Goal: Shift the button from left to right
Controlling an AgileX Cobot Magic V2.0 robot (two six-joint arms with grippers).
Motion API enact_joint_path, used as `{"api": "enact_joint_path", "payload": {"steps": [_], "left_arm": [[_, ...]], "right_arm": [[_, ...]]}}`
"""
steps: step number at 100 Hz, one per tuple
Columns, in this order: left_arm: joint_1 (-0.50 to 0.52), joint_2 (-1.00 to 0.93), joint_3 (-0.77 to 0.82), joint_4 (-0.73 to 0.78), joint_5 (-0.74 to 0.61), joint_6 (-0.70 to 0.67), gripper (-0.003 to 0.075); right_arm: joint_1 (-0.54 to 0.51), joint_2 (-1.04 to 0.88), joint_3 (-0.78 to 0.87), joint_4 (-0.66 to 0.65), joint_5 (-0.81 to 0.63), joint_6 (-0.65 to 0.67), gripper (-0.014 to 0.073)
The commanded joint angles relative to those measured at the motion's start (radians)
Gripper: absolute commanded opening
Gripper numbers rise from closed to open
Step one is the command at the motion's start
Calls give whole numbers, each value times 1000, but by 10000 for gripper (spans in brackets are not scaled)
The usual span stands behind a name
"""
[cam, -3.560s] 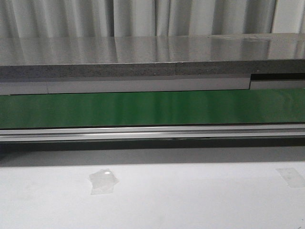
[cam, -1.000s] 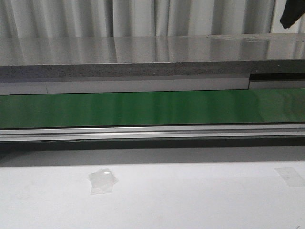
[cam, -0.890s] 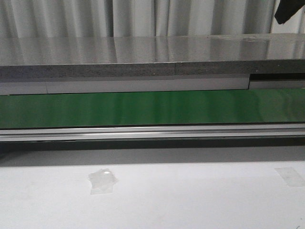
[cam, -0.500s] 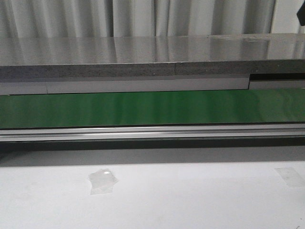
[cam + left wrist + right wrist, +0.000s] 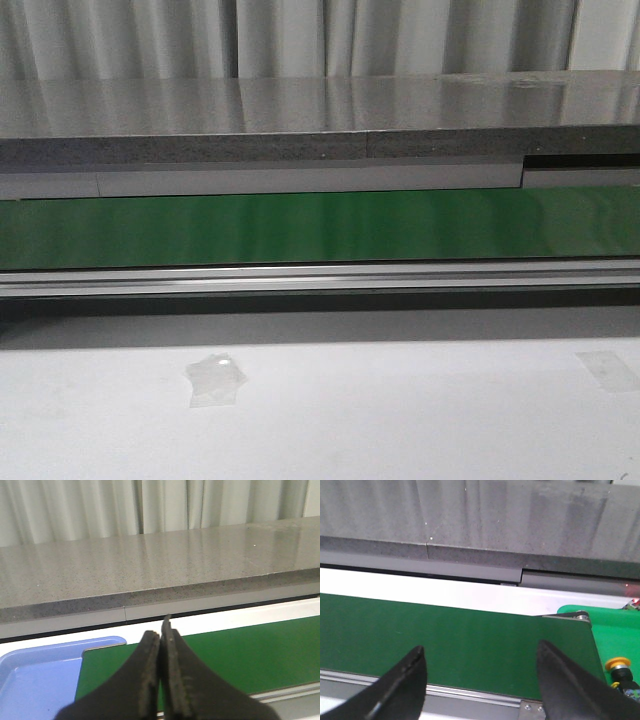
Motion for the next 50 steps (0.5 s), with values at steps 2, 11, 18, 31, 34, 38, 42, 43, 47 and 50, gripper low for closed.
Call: {"api": "enact_joint_path", "payload": {"steps": [2,11,18,31,34,38,42,43,47,50], "left_arm": [[-7,8,-28,-20,-70,-11,-20],[-7,8,-28,-20,-70,-11,-20],[-7,8,-28,-20,-70,-11,-20],[-7,8,-28,-20,-70,-11,-20],[-7,8,-28,-20,-70,-11,-20],[-7,8,-28,-20,-70,-11,-20],[-7,8,-28,-20,-70,-11,-20],[-7,8,-28,-20,-70,-11,-20],[-7,8,-28,-20,-70,-11,-20],[-7,8,-28,-20,-70,-11,-20]], "right_arm": [[1,-76,3,11,-68,-6,476],[1,-122,11,11,-40,-6,476],[1,-137,11,11,-30,-6,476],[1,-136,11,11,-32,-6,432],[1,-136,11,11,-32,-6,405],[1,-136,11,11,-32,-6,354],[1,-136,11,11,-32,-6,304],[1,-136,11,11,-32,-6,282],[1,-136,11,11,-32,-6,214],[1,-136,11,11,-32,-6,167]]}}
